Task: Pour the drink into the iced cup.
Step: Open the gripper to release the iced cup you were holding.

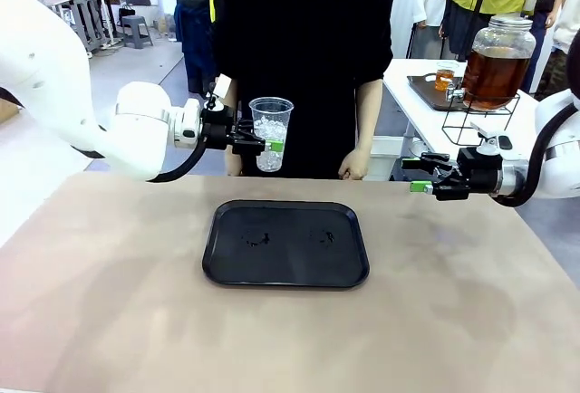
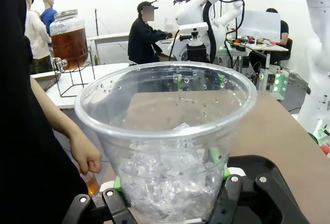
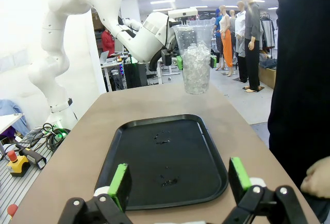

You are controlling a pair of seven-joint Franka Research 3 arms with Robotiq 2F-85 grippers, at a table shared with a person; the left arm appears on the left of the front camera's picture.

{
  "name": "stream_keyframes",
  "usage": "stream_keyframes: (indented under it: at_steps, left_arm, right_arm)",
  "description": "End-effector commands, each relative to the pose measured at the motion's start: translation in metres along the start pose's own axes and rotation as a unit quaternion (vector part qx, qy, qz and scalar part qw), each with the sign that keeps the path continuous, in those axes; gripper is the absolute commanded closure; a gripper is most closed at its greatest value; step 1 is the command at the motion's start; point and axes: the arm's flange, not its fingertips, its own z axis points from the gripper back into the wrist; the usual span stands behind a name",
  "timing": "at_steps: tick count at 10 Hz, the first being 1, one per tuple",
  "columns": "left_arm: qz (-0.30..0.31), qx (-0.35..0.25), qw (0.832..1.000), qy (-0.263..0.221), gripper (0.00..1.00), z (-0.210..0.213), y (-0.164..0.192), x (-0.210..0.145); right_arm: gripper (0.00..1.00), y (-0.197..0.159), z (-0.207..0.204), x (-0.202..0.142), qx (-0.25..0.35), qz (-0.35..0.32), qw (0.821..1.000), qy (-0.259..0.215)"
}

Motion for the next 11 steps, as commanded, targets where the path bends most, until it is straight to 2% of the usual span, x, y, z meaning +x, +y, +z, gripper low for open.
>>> stream_keyframes:
  at_steps: [1,11]
  left_arm:
    - [0.000,-0.001,1.000,-0.001,0.26,-0.0006,-0.0011,0.0014]
    - [0.000,-0.001,1.000,-0.001,0.26,-0.0006,-0.0011,0.0014]
  right_arm:
    - [0.00,0.0010,0.0008,0.0024,0.003,0.001,1.000,-0.003]
    - [0.00,0.0010,0.0008,0.0024,0.003,0.001,1.000,-0.003]
